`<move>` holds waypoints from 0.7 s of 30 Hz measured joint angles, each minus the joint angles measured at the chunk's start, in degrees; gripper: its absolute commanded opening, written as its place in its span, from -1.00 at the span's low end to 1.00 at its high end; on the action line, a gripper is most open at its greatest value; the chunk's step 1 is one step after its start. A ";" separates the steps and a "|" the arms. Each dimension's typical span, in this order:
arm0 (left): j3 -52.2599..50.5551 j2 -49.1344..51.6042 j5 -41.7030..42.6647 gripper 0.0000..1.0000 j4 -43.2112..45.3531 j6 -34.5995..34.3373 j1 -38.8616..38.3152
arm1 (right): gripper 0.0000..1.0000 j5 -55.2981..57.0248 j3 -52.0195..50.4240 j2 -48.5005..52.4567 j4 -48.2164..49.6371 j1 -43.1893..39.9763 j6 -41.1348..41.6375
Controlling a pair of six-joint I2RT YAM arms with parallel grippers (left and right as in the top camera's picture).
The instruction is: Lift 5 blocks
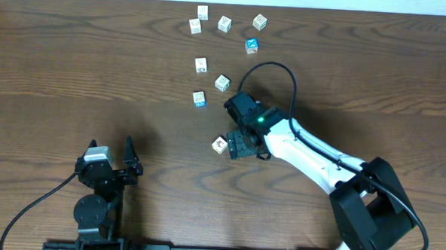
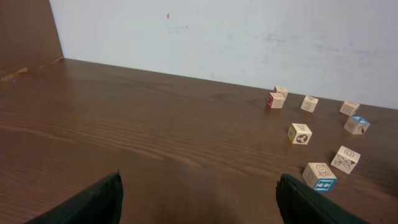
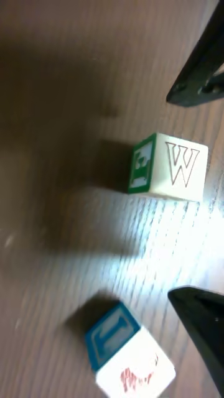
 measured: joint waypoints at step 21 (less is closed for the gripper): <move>0.00 0.00 0.02 0.58 0.00 0.00 0.00 | 0.91 -6.69 34.38 21.22 3.87 -7.87 -24.96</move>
